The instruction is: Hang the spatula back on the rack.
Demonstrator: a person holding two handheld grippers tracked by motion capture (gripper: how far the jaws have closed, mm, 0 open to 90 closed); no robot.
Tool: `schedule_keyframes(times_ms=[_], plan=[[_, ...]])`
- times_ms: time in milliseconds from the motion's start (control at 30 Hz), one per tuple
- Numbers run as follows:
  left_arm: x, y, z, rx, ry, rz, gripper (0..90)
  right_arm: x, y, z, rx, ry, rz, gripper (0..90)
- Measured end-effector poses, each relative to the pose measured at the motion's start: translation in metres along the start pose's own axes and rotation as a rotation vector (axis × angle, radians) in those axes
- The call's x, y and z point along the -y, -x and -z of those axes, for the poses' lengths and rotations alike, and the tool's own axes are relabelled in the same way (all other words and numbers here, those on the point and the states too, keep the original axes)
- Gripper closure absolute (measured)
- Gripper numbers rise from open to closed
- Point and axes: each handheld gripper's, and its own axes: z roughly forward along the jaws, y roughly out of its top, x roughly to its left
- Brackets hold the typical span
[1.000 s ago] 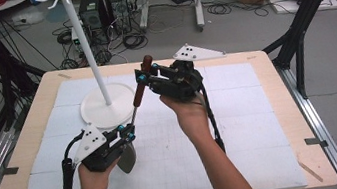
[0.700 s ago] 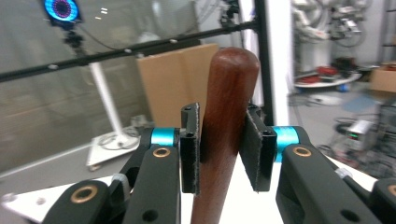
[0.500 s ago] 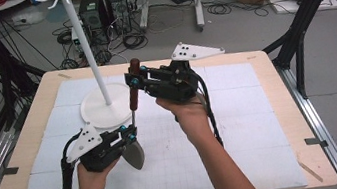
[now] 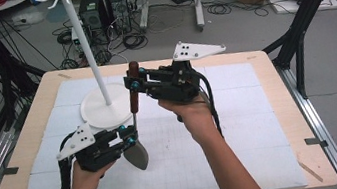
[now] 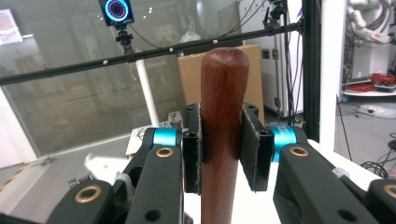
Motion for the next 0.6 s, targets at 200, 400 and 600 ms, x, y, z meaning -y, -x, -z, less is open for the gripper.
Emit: schedule_keyframes(times_ms=[200, 400, 600], plan=[[-0.028, -0.008, 0.007, 0.089, 0.018, -0.021, 55.1, 0.002, -0.001, -0.001, -0.093, -0.083, 0.044, 72.7], [-0.049, -0.011, 0.007, 0.127, 0.025, -0.038, 53.9, 0.002, -0.001, -0.003, -0.152, -0.100, 0.064, 72.8], [-0.063, -0.008, -0.001, 0.197, 0.003, -0.069, 54.3, 0.005, -0.001, -0.009, -0.188, -0.123, 0.066, 72.7]])
